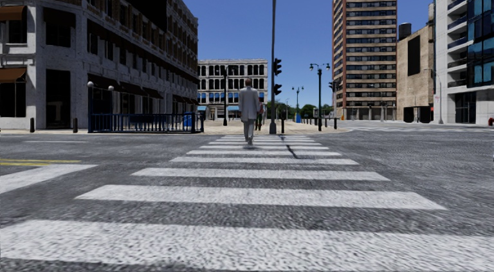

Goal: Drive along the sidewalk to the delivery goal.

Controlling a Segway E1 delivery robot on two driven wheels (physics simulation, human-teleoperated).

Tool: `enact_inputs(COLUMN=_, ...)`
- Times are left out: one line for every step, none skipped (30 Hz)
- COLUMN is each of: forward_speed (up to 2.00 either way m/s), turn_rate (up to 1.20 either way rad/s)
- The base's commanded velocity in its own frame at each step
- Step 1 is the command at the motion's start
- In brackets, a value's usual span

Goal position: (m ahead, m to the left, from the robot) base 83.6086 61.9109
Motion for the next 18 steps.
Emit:
enact_inputs(forward_speed=2.00, turn_rate=-0.34)
enact_inputs(forward_speed=2.00, turn_rate=-0.32)
enact_inputs(forward_speed=2.00, turn_rate=-0.06)
enact_inputs(forward_speed=2.00, turn_rate=-0.06)
enact_inputs(forward_speed=2.00, turn_rate=0.00)
enact_inputs(forward_speed=2.00, turn_rate=0.00)
enact_inputs(forward_speed=2.00, turn_rate=0.00)
enact_inputs(forward_speed=2.00, turn_rate=0.00)
enact_inputs(forward_speed=2.00, turn_rate=0.00)
enact_inputs(forward_speed=2.00, turn_rate=0.00)
enact_inputs(forward_speed=2.00, turn_rate=0.00)
enact_inputs(forward_speed=2.00, turn_rate=0.00)
enact_inputs(forward_speed=2.00, turn_rate=0.00)
enact_inputs(forward_speed=2.00, turn_rate=0.00)
enact_inputs(forward_speed=2.00, turn_rate=0.00)
enact_inputs(forward_speed=2.00, turn_rate=-0.07)
enact_inputs(forward_speed=2.00, turn_rate=-0.07)
enact_inputs(forward_speed=2.00, turn_rate=-0.22)
